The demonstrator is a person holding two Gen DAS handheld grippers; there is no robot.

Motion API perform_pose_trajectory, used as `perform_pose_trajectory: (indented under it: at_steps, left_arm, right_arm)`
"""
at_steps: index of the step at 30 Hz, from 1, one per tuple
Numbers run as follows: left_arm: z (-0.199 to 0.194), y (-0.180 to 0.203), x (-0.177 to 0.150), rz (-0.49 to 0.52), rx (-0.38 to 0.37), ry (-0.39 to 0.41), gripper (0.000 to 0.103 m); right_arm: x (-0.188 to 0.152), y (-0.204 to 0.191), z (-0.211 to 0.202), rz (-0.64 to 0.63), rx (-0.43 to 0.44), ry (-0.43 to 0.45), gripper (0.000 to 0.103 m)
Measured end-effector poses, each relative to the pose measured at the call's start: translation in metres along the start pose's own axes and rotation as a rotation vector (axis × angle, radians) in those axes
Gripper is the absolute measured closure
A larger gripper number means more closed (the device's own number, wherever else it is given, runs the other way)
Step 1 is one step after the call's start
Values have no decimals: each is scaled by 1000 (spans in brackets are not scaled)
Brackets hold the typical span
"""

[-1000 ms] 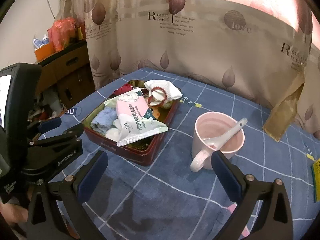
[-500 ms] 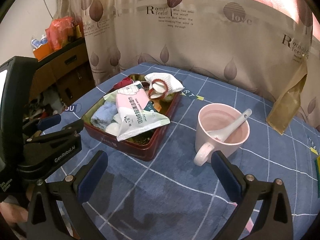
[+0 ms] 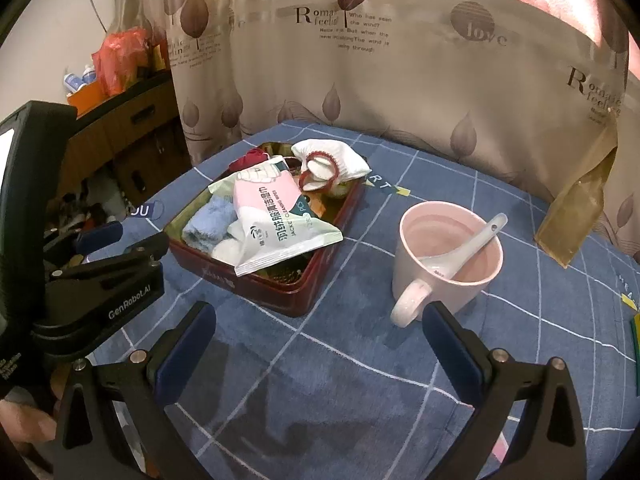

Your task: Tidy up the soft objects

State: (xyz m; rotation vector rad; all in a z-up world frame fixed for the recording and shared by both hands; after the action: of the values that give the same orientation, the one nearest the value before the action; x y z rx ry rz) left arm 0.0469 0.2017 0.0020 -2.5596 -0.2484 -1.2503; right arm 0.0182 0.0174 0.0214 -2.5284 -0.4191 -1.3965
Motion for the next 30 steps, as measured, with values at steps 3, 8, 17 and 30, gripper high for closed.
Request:
perform_pose_trajectory:
  at_steps: [3, 8, 17, 30]
  left_arm:
    - [0, 0, 0, 0, 1, 0, 52]
    - [0, 0, 0, 0, -2, -1, 52]
    - [0, 0, 0, 1, -1, -1, 52]
    - [0, 0, 0, 2, -2, -2, 52]
  right_arm:
    - [-1, 1, 0, -1, 1, 0, 0]
    - [-2, 1, 0, 1, 4, -3, 0]
    - [-3, 1, 1, 5, 6, -6, 0]
    - [-6, -1, 4, 8, 8, -12, 0]
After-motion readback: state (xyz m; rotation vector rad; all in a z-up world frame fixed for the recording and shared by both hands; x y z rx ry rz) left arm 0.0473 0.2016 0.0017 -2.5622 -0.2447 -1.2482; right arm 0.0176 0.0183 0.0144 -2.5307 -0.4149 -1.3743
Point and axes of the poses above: each gripper's, at about its wrist camera, not at the fingertips, and z roughly the way its jaws point, y to its right, x to its top, the point moved 1 cm from there along z, roughly the way its jaws point, and after that the axes turned 11 degrees about y, right-handed, at the moved point
